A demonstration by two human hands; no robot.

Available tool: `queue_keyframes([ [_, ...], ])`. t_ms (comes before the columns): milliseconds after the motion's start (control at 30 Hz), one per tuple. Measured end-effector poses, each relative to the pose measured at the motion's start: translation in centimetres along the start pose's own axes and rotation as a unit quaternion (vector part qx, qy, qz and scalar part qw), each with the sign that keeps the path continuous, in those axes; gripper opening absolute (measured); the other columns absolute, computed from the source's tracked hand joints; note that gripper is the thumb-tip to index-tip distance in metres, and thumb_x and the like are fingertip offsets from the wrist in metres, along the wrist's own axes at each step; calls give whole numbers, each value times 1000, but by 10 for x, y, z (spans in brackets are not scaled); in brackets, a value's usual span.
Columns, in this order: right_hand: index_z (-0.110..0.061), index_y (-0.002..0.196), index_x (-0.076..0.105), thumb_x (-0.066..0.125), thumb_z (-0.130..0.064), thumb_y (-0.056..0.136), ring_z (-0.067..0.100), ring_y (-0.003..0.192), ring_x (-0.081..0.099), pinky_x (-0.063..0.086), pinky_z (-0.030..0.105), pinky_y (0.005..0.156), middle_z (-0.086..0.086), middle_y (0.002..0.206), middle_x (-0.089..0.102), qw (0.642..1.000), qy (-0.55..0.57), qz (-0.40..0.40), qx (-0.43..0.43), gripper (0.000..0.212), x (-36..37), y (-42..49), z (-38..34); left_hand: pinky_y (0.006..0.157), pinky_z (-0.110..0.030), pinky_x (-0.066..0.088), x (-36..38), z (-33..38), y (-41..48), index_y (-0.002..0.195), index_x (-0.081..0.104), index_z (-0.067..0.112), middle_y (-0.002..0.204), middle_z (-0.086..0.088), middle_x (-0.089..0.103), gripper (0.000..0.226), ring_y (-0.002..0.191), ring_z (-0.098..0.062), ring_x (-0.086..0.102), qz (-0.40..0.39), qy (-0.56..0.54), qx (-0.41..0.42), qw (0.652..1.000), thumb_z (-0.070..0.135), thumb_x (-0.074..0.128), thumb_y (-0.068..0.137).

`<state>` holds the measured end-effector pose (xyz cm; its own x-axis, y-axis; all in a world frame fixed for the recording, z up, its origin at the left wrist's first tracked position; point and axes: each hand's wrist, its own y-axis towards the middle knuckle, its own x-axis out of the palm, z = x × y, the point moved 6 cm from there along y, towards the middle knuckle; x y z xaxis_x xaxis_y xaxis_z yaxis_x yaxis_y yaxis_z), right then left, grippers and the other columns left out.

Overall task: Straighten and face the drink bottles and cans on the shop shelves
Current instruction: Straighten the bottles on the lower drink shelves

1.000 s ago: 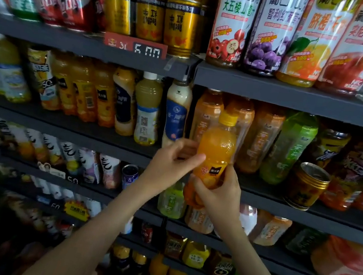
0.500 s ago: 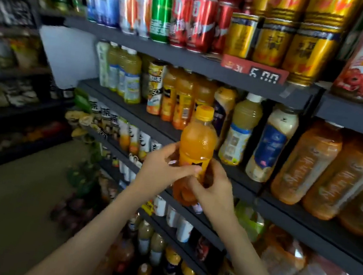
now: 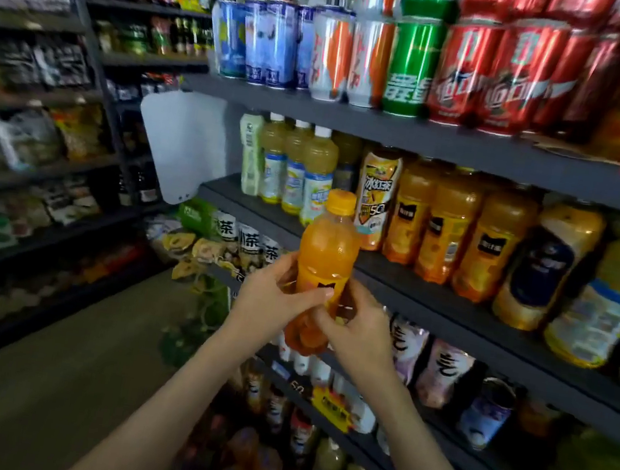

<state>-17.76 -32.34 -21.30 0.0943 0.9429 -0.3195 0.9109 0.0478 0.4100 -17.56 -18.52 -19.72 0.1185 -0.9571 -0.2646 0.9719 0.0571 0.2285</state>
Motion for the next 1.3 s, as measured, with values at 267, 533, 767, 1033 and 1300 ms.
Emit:
queue_keyframes([
  [267, -22, 99, 59, 72, -18, 79, -2, 79, 59, 44, 10, 63, -5, 86, 64, 1000, -6, 11, 20, 24, 18, 51, 7, 75, -11, 49, -11, -9, 59, 107, 62, 38, 89, 22, 69, 42, 89, 8, 63, -22, -7, 42, 999, 22, 81, 73],
  [533, -31, 91, 58, 76, -22, 78, -2, 72, 62, 44, 9, 61, -10, 79, 66, 997, -29, 74, 3, 23, -7, 87, 27, 84, -15, 49, 18, -15, 112, 119, 62, 22, 105, 14, 68, 41, 98, 7, 62, -91, -41, 44, 994, 26, 74, 79],
  [767, -26, 94, 59, 74, -33, 79, -9, 77, 61, 46, 6, 65, -17, 84, 65, 974, -63, 209, 67, 23, -37, 95, 54, 84, -25, 49, 41, -27, 176, 117, 61, 8, 108, -4, 67, 32, 101, -18, 63, 0, 107, 102, 989, 26, 62, 91],
  [1033, -16, 104, 58, 70, -51, 73, 12, 84, 63, 55, 29, 72, 1, 94, 66, 933, -130, 318, 107, 48, -47, 94, 60, 79, -27, 47, 76, -30, 215, 123, 47, 7, 118, -11, 59, 63, 107, -25, 60, -33, 69, 100, 992, 35, 78, 75],
  [1300, -18, 117, 54, 72, -49, 74, 13, 94, 62, 56, 35, 80, -1, 105, 64, 911, -143, 367, 125, 56, -35, 93, 56, 71, -25, 44, 82, -27, 224, 118, 50, 3, 113, -13, 64, 54, 104, -29, 63, -86, 96, 92, 987, 32, 74, 80],
])
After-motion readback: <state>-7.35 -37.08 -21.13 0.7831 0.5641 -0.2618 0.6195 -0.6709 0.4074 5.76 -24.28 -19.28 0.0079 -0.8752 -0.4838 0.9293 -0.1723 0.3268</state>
